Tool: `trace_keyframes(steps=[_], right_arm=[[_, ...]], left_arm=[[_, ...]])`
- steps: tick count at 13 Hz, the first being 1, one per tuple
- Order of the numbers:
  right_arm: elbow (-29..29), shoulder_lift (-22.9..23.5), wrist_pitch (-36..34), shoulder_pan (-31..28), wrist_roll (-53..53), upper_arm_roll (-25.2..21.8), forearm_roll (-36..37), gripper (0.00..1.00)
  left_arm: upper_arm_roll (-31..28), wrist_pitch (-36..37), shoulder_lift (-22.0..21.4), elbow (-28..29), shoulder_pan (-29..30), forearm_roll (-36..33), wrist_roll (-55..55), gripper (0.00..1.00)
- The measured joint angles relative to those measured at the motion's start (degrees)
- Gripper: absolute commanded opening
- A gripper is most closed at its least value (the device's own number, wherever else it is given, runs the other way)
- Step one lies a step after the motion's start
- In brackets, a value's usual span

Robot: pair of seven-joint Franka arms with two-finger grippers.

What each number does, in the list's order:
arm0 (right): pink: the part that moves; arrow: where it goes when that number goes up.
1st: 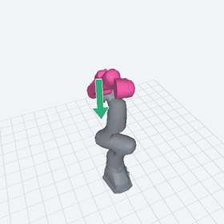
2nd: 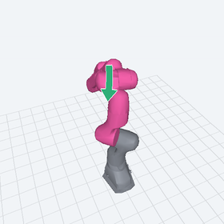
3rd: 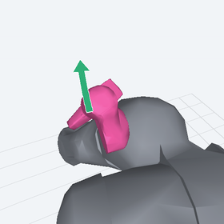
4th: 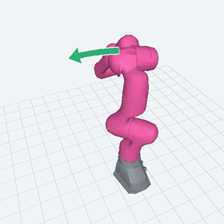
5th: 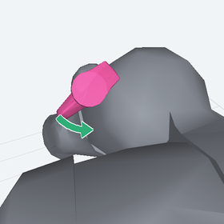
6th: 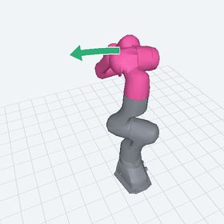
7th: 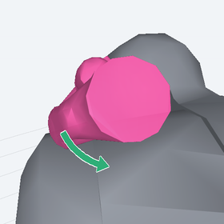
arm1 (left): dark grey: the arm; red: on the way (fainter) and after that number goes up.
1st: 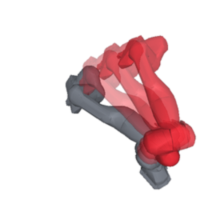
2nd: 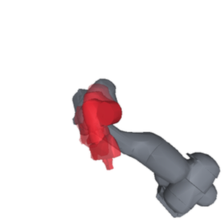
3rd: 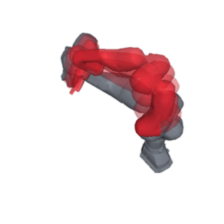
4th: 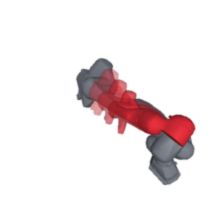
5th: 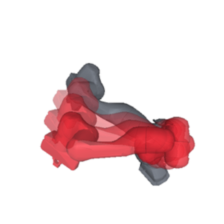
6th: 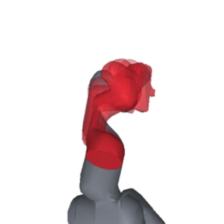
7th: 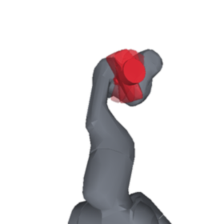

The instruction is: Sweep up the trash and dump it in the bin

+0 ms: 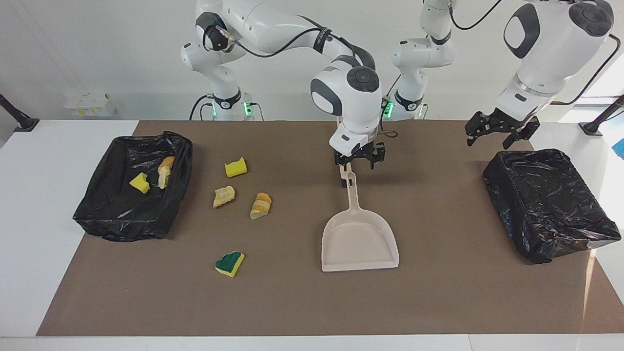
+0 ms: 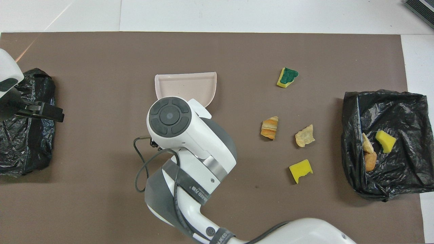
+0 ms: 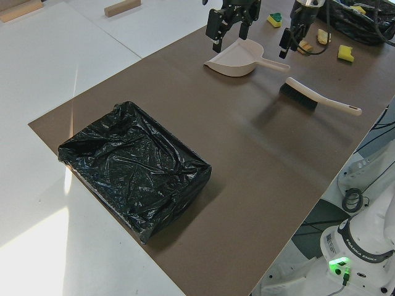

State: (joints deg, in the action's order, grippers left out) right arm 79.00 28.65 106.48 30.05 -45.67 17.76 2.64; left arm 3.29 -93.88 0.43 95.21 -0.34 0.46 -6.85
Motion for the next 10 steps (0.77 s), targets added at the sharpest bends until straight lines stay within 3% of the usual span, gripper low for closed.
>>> trace_keyframes(steps=[5,10], right_arm=[[17.4,-10.4,0.2,2.9,-1.4,0.1,-7.5,0.99],[37.5,-17.7,14.0,9.0,-4.5,0.2,-9.7,0.99]], left_arm=[[0.3,-3.1,2.5,0.2,-1.8,1.3,0.1,1.0],[0.3,-5.7,6.2,0.2,-5.5,1.3,0.1,1.0]])
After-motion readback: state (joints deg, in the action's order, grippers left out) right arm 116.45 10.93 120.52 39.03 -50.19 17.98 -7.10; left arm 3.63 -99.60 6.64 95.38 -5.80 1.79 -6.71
